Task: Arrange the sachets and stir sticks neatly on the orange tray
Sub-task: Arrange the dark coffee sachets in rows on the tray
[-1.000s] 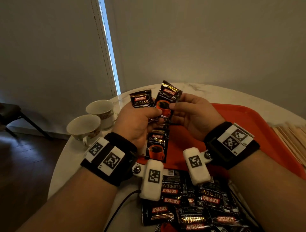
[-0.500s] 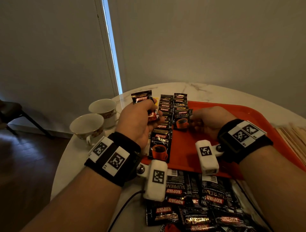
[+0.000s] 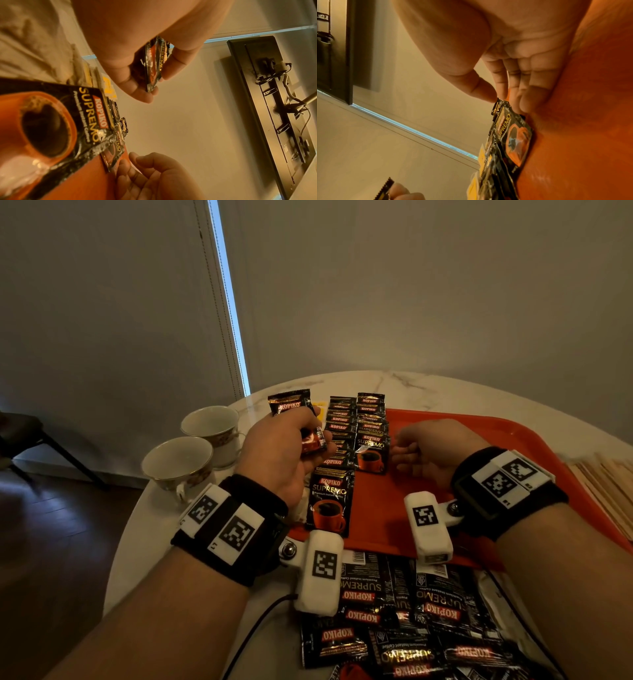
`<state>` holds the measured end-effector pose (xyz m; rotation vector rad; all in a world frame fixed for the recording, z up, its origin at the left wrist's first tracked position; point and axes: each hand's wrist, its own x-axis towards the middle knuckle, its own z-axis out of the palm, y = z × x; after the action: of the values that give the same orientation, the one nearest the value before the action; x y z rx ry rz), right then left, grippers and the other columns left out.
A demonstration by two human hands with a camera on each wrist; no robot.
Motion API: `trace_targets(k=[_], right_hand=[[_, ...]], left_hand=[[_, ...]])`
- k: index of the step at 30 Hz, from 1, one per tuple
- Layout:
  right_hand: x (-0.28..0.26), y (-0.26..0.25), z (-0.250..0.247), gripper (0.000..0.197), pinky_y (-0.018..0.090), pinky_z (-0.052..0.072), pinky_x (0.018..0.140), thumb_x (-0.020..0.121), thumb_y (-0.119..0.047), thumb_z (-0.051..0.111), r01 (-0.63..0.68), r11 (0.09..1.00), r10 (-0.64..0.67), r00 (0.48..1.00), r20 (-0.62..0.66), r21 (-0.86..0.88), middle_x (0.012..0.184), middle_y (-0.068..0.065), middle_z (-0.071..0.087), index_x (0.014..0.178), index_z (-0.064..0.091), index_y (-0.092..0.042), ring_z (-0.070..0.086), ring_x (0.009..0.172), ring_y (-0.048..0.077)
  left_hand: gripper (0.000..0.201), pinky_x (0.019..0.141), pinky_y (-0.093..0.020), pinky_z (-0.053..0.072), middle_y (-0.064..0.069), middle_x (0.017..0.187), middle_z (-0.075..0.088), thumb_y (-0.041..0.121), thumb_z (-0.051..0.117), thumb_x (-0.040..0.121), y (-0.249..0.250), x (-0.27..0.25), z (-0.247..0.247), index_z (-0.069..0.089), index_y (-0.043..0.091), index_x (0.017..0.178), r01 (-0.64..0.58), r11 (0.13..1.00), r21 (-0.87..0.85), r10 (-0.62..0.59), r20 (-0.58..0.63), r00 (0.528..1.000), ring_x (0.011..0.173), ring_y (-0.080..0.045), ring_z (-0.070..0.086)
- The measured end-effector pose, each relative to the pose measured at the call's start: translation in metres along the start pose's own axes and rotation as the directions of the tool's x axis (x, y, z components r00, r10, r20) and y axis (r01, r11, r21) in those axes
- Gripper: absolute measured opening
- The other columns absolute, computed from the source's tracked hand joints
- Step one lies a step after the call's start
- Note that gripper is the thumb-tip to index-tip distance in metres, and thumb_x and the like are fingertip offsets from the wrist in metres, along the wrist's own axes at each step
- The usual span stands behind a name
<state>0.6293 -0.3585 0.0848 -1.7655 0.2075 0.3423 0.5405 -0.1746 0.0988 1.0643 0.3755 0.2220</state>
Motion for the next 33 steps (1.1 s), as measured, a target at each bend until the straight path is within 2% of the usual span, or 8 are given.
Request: trace_targets(k=[6,11,14,17,20,25,29,33], right_hand=[[-0.004,0.000,0.001,0.014,0.036,0.059,0.081,0.094,0.000,0.055,0.018,0.999,-0.019,1.000,0.023,0.048,0.109,0.017,0.071,0.106,0.062,-0.002,0.071,0.098,0.028],[-0.009,-0.008,0.005,0.008,0.033,0.053,0.068,0.095,-0.009,0.062,0.192,0.978,-0.194,0.981,0.016,0.080,0.100,0.014,0.070,0.102,0.066,-0.007,0.067,0.073,0.018],[-0.024,-0.015,0.009,0.020,0.031,0.050,0.064,0.091,-0.022,0.073,0.291,0.955,-0.298,0.924,0.239,0.063,0.095,0.010,0.069,0.105,0.068,-0.009,0.064,0.069,0.016],[-0.038,-0.018,0.017,0.031,0.034,0.048,0.064,0.081,-0.026,0.078,0.337,0.942,-0.305,0.852,0.427,0.001,0.084,0.008,0.069,0.103,0.068,-0.007,0.062,0.071,0.020],[-0.039,-0.017,0.022,0.010,0.036,0.049,0.065,0.088,-0.010,0.074,0.377,0.925,-0.361,0.844,0.396,0.040,0.081,0.010,0.070,0.096,0.068,-0.008,0.063,0.067,0.020],[-0.038,-0.017,0.015,0.005,0.032,0.050,0.062,0.086,-0.006,0.070,0.305,0.937,-0.348,0.848,0.400,0.170,0.068,0.005,0.068,0.087,0.064,-0.007,0.062,0.065,0.018],[-0.038,-0.015,0.013,0.005,0.028,0.054,0.061,0.087,-0.009,0.070,0.267,0.963,-0.251,0.828,0.502,0.042,0.078,0.013,0.074,0.083,0.067,-0.007,0.063,0.064,0.018],[-0.038,-0.012,0.021,0.013,0.035,0.048,0.064,0.089,-0.006,0.073,0.446,0.889,-0.355,0.814,0.460,-0.101,0.074,0.008,0.068,0.080,0.072,-0.014,0.058,0.064,0.021]], left_hand=[[0.027,0.073,-0.037,0.065,-0.014,0.101,0.066,0.005,0.058,0.096,0.000,0.001,-0.001,0.065,0.001,0.122,0.016,1.000,-0.023,-0.015,0.018,1.000,0.085,-0.022,0.068],[0.015,0.073,-0.042,0.066,-0.018,0.109,0.065,0.006,0.055,0.097,0.001,-0.002,0.001,0.063,0.003,0.111,0.035,0.999,-0.028,-0.033,0.040,0.999,0.092,-0.031,0.071],[0.010,0.074,-0.038,0.065,-0.020,0.114,0.068,0.002,0.062,0.095,-0.001,-0.001,0.002,0.062,0.005,0.105,0.013,0.999,0.047,-0.015,0.047,0.999,0.102,-0.033,0.071],[0.013,0.071,-0.034,0.061,-0.016,0.108,0.076,0.002,0.065,0.094,-0.003,0.002,0.000,0.068,0.008,0.106,-0.059,0.991,0.118,0.050,0.080,0.996,0.093,-0.025,0.076],[0.010,0.073,-0.034,0.061,-0.012,0.102,0.079,0.008,0.066,0.095,-0.001,0.002,-0.001,0.070,0.010,0.104,-0.080,0.994,0.074,0.073,0.084,0.994,0.090,-0.022,0.075],[0.028,0.064,-0.034,0.062,-0.011,0.104,0.079,0.029,0.063,0.101,0.001,0.003,-0.001,0.070,0.010,0.120,-0.017,0.995,-0.101,0.023,0.055,0.998,0.086,-0.021,0.077],[0.038,0.071,-0.042,0.063,-0.016,0.112,0.077,0.030,0.068,0.098,0.001,0.003,-0.001,0.068,0.003,0.125,0.048,0.991,-0.124,-0.036,0.096,0.995,0.095,-0.031,0.077],[0.035,0.084,-0.051,0.063,-0.021,0.110,0.077,0.026,0.068,0.098,0.003,0.001,0.002,0.069,-0.001,0.119,0.048,0.996,-0.075,-0.037,0.147,0.988,0.098,-0.038,0.076]])
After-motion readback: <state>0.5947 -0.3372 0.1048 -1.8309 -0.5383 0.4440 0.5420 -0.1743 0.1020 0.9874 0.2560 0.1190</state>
